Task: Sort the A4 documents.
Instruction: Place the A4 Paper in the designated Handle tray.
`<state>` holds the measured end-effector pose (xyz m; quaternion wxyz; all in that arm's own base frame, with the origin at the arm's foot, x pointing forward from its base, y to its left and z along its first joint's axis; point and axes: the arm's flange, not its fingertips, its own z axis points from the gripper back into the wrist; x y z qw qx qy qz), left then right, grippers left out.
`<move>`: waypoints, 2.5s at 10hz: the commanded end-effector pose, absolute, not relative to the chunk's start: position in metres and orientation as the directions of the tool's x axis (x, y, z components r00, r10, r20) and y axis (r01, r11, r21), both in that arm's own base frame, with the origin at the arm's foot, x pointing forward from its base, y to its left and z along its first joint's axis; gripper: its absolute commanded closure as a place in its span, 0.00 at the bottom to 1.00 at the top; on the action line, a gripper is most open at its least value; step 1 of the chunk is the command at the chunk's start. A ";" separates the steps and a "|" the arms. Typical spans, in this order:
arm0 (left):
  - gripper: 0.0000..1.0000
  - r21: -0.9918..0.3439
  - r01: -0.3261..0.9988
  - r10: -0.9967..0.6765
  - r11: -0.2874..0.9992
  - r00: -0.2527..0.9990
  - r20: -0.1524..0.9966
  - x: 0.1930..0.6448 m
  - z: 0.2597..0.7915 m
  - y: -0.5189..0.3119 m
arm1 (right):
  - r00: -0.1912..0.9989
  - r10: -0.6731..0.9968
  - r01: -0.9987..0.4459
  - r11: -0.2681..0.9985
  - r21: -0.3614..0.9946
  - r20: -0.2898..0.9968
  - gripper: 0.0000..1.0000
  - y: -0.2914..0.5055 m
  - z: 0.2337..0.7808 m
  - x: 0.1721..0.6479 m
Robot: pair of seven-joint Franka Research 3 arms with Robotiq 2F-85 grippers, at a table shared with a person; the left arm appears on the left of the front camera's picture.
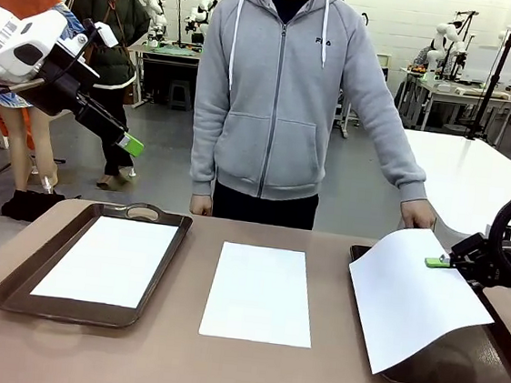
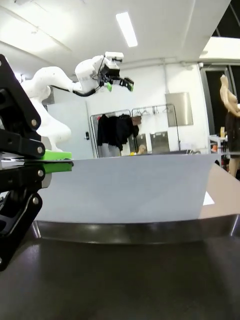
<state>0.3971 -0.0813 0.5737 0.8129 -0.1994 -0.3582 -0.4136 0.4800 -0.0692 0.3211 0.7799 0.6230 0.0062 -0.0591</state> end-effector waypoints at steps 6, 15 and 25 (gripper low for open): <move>0.00 -0.024 0.816 -0.533 0.577 0.399 0.746 0.397 0.574 -0.083 | 0.990 -0.143 0.100 0.598 0.795 -0.017 0.99 -0.066 0.324 0.488; 0.00 -0.024 0.816 -0.533 0.577 0.399 0.746 0.397 0.574 -0.083 | 0.996 -0.066 0.085 0.773 0.628 -0.054 0.99 -0.071 0.362 0.509; 0.00 -0.024 0.816 -0.533 0.577 0.399 0.746 0.397 0.574 -0.083 | 0.995 -0.092 0.091 0.858 0.505 -0.023 0.99 -0.071 0.343 0.521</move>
